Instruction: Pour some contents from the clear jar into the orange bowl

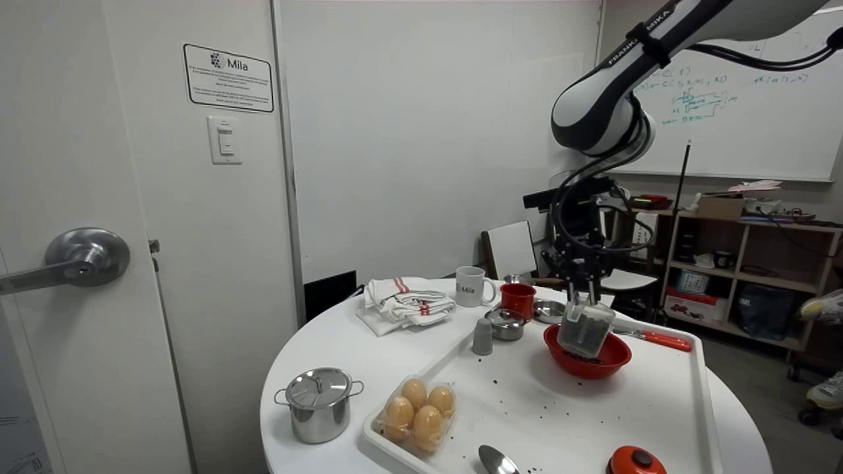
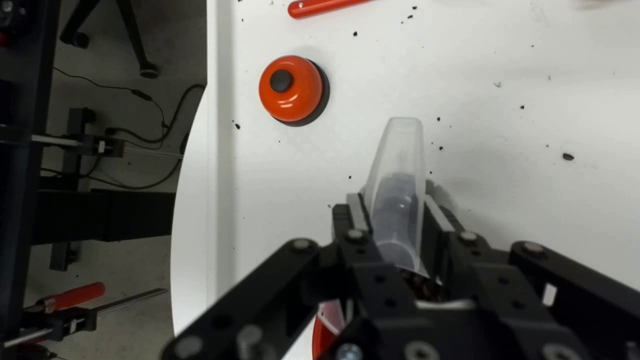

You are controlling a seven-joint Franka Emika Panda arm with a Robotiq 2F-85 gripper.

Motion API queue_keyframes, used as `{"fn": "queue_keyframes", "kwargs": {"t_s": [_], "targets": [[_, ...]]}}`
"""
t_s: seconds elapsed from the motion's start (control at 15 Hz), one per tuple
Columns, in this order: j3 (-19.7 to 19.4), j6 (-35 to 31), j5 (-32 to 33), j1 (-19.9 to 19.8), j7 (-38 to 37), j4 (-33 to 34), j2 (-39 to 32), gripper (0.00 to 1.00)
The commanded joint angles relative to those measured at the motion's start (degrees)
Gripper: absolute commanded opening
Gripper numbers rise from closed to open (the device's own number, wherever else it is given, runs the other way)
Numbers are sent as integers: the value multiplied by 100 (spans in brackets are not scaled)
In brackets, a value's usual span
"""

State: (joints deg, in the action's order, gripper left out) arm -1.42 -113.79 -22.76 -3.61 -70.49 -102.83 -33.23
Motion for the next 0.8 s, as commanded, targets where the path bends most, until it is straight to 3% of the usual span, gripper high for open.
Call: {"fn": "queue_keyframes", "kwargs": {"t_s": [0.0, 0.73], "targets": [[64, 371, -418, -218, 747, -21, 54, 11], [-142, 697, -1148, -642, 2563, -479, 304, 11]]}}
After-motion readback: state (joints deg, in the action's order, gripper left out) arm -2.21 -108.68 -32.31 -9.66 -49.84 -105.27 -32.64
